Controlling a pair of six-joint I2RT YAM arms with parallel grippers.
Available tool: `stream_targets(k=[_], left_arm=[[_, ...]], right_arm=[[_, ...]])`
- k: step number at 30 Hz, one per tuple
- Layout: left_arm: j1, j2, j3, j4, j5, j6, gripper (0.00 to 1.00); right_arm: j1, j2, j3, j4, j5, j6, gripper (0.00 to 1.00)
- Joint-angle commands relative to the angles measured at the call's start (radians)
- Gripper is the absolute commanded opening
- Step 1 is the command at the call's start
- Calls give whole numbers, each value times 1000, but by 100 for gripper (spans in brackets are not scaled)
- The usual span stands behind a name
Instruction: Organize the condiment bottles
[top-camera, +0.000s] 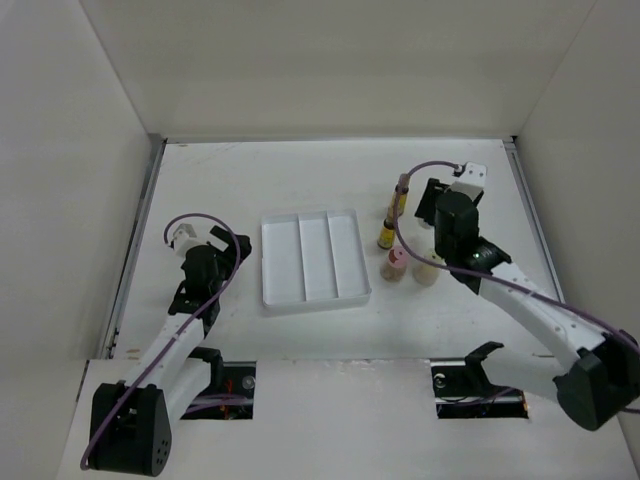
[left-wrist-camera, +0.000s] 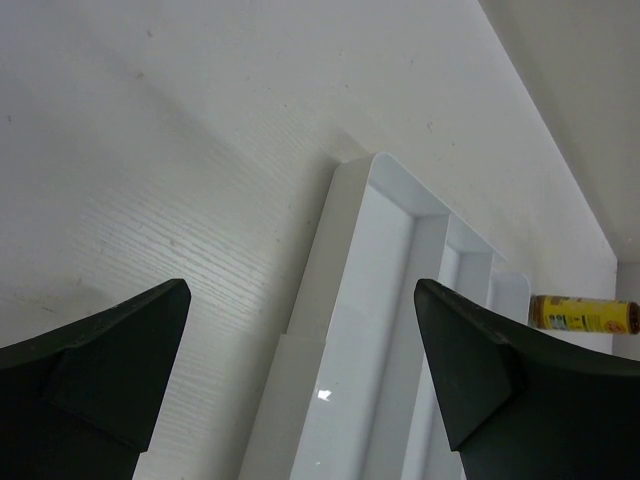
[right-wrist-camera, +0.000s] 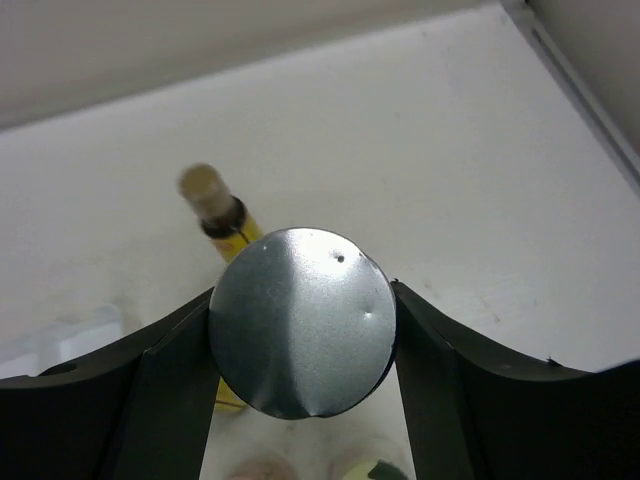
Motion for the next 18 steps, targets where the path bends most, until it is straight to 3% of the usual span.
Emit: stream_targets(k=[1, 4, 8, 18], left_arm=[[-5, -12, -1, 44, -12, 6, 100], [0, -20, -6, 35, -18, -9, 100], [24, -19, -20, 29, -10, -16, 100], [86, -14, -43, 6, 42, -39, 100]], right_arm=[[123, -130, 60, 230, 112, -101, 47], [258, -102, 123, 267, 49, -121, 48], [382, 84, 240, 307, -124, -74, 48], [519, 606, 588, 292, -266, -40, 48]])
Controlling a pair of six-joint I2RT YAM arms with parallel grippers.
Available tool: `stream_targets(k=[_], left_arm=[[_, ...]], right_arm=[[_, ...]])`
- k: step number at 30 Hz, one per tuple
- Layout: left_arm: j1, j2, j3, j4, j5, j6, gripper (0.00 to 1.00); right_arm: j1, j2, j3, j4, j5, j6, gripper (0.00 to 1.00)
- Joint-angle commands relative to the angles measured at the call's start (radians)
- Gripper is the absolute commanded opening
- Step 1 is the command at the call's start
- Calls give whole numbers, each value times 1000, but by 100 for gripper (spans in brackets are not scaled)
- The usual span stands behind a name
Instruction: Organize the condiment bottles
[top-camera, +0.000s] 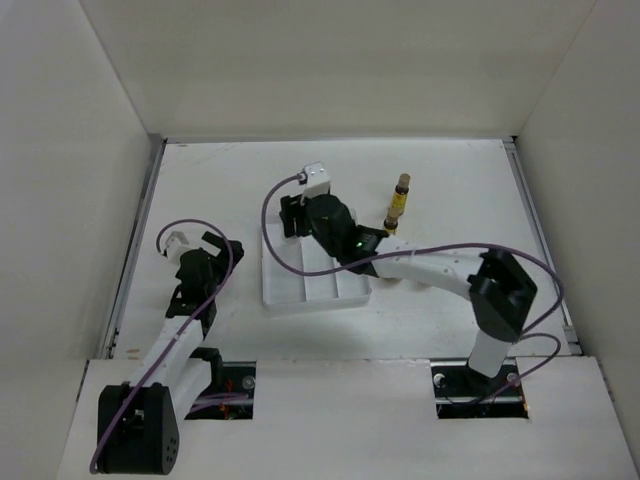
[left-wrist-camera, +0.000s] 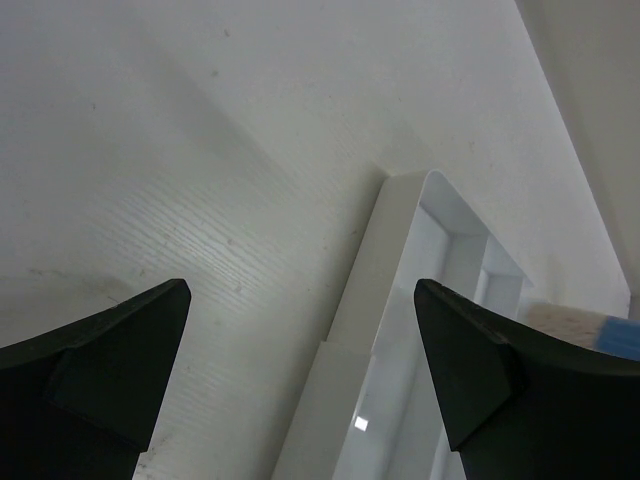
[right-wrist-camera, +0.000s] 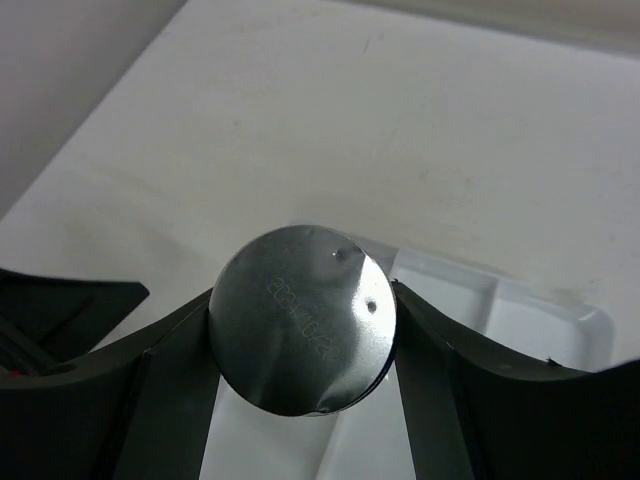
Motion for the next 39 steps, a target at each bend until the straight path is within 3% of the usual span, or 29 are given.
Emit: stream_targets(k=[1, 9, 11, 14, 19, 24, 29, 33, 35, 39], left_arm=[[7, -11, -7, 13, 27, -6, 100], [10, -20, -14, 15, 27, 3, 100], [10, -29, -23, 18, 19, 0, 100], [10, -16, -11, 12, 25, 3, 100], [2, -16, -5, 23, 14, -6, 100], [-4, -34, 6, 24, 8, -3, 100], [-22, -16, 18, 27, 2, 2, 100], [-31, -11, 27, 20, -10, -6, 100], [-35, -19, 32, 16, -12, 2, 100], [-35, -32, 19, 13, -25, -6, 100]], right_arm=[[19, 67, 124, 72, -45, 13, 48], [41, 258, 209, 52, -19, 7, 49], [45, 265, 209, 51, -1, 8, 59], [54, 217, 186, 55, 12, -4, 82], [54, -1, 47, 71, 21, 8, 96], [-14, -286, -222, 74, 120, 21, 96], [-192, -507, -449, -9, 199, 71, 96], [-309, -522, -494, -61, 164, 88, 91], [-352, -480, -485, -61, 71, 77, 89], [-366, -407, -457, -49, -13, 74, 85]])
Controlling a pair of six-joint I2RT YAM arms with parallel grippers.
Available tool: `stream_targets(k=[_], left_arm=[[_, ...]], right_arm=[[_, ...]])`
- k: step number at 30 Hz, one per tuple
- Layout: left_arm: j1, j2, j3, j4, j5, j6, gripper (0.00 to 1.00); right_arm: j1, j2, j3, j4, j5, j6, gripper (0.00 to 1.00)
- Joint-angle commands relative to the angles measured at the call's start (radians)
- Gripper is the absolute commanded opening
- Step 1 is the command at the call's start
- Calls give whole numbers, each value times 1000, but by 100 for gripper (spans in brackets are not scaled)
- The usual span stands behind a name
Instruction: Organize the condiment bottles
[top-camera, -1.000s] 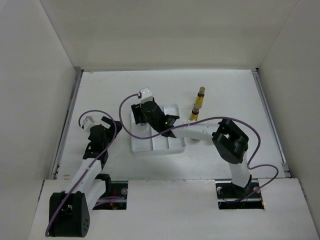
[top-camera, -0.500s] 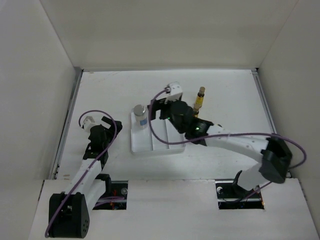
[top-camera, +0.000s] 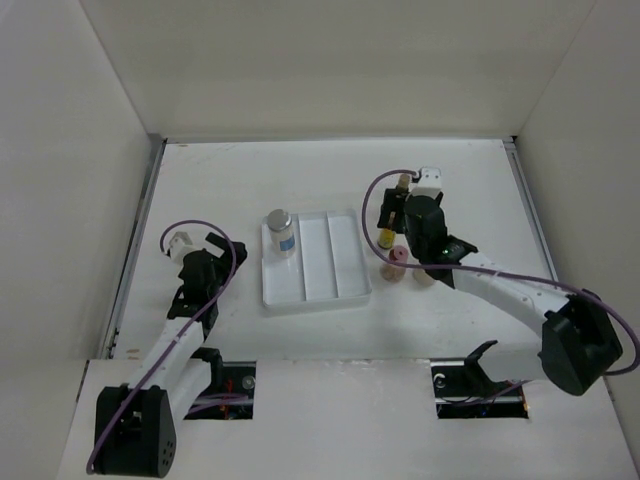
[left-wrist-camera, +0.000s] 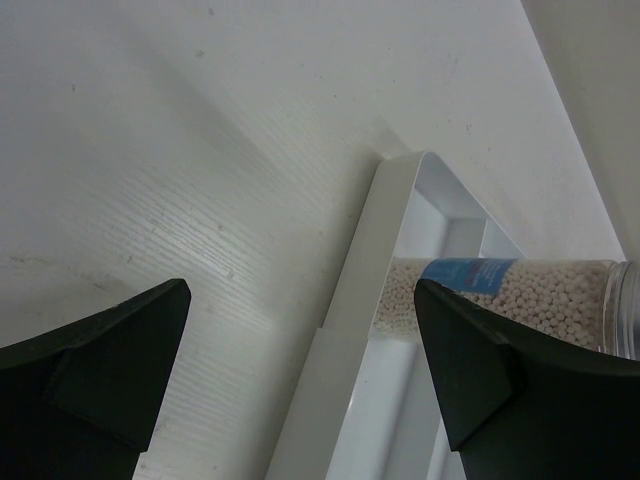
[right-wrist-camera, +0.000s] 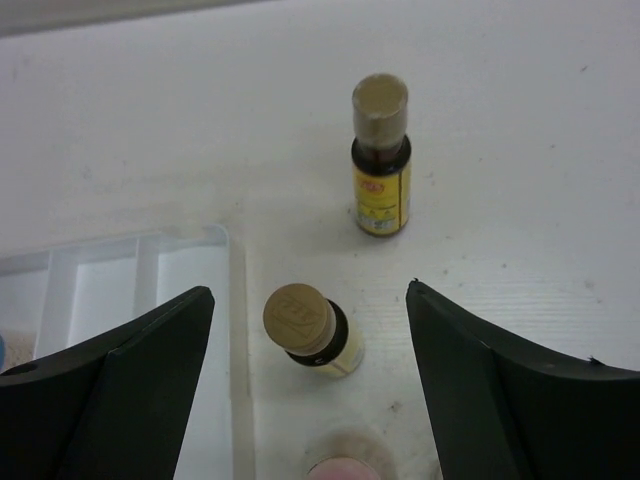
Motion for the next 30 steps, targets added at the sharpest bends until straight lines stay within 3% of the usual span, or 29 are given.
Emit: stream_targets(k=[1, 15, 23, 30], left_arm=[[-6, -24, 32, 15, -17, -1, 100], [-2, -24, 40, 7, -14, 5, 100], [2, -44, 43, 2, -14, 11, 100], [-2, -39, 37, 4, -11, 11, 100]], right_arm=[[-3, 51, 44, 15, -91, 3, 83], [-1, 165, 110, 48, 53, -43, 32], [95, 5, 159, 107, 87, -96, 30], [216, 186, 289, 154, -26, -66, 31]])
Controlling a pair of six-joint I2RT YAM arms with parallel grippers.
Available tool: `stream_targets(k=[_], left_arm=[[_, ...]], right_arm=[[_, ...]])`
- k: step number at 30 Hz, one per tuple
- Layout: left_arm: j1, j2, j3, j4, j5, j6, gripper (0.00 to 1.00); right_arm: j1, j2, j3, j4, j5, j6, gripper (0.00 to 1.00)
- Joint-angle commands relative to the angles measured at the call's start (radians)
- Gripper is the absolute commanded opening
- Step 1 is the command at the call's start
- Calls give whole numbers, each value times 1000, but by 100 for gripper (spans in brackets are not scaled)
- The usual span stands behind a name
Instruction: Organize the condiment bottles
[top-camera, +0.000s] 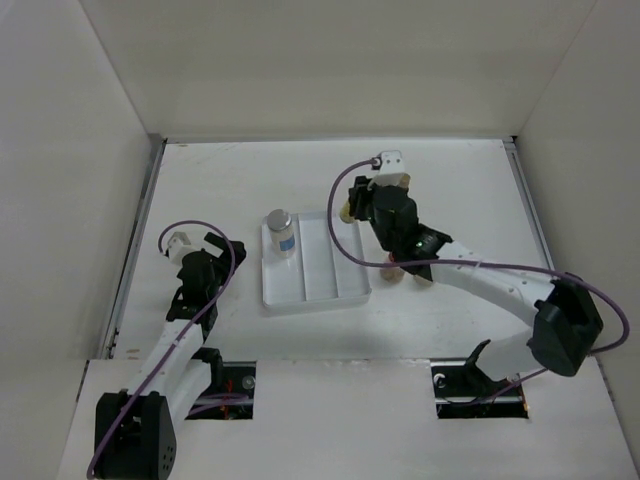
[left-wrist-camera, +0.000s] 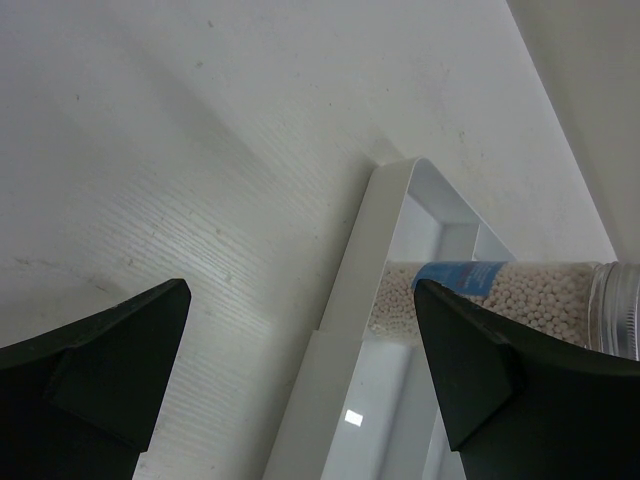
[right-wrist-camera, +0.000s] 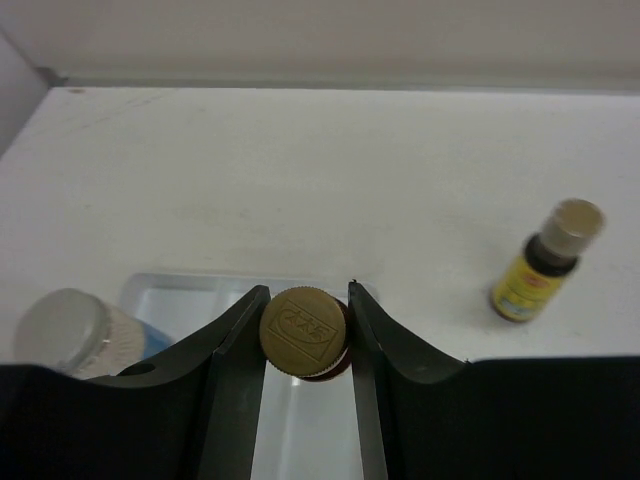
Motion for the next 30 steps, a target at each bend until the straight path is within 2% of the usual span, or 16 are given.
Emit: stream_targets(k=[1, 8, 14, 16, 18, 21, 23, 26, 30], left_arm=[[1, -19, 28, 22, 0, 10, 100], [4, -22, 23, 21, 2, 10, 100], [4, 7, 20, 39, 6, 12, 100], [8, 4, 14, 47, 5, 7, 100], [6, 18, 23, 45, 11, 11, 100], [3, 12, 16, 50, 5, 8, 100], [6, 10, 14, 50, 5, 5, 100], [6, 12, 29, 41, 9, 13, 100], [6, 6, 22, 45, 2, 7, 100]], right_arm=[[47, 111, 100, 116, -58, 15, 31], [70, 341, 257, 139, -107, 7, 31], [78, 435, 288, 135, -97, -4, 32], [87, 440, 277, 139, -86, -4, 37], [90, 441, 273, 139, -84, -5, 51], [92, 402, 253, 136, -77, 6, 72], [92, 347, 228, 132, -75, 6, 78], [74, 238, 165, 139, -80, 10, 80], [-50, 87, 41, 136, -75, 33, 81]])
